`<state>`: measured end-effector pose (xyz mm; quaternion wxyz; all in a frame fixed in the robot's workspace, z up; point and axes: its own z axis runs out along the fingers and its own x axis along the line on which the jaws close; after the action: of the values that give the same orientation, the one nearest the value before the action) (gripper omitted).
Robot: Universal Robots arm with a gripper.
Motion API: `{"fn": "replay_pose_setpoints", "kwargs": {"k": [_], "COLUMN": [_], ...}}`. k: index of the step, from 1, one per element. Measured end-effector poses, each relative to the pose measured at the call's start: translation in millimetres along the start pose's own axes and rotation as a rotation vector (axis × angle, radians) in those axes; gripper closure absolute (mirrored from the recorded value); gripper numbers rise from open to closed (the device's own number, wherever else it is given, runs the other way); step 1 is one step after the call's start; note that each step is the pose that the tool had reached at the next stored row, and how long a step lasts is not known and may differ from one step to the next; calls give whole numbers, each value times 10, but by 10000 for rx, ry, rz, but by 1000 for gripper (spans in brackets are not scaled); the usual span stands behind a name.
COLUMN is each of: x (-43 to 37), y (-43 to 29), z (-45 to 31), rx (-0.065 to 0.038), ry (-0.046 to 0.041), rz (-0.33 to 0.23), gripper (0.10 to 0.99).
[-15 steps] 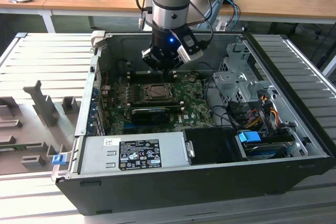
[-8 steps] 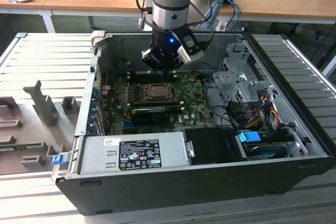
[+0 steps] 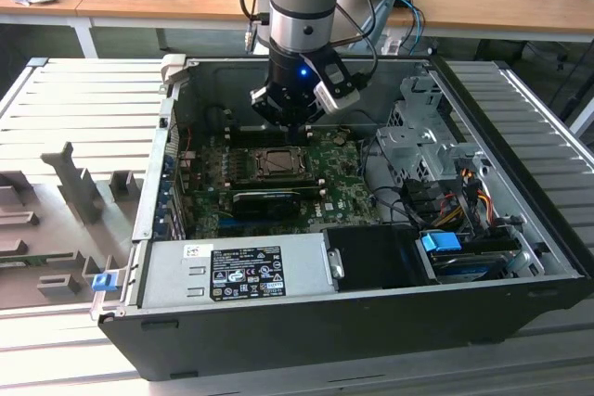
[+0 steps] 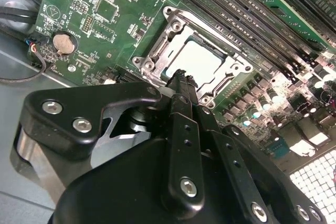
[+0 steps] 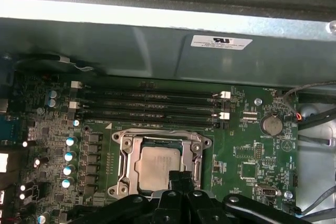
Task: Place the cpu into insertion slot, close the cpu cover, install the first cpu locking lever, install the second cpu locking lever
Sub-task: 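Install the second cpu locking lever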
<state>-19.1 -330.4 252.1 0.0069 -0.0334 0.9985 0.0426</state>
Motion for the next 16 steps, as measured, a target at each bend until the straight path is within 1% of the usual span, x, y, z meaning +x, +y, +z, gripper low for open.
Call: {"fn": "replay_pose_setpoints", "kwargs": {"k": [16], "x": [3], "y": [-46], "z": [-4], "rx": [0], "ry": [0], "rz": [0], "gripper": [980]}}
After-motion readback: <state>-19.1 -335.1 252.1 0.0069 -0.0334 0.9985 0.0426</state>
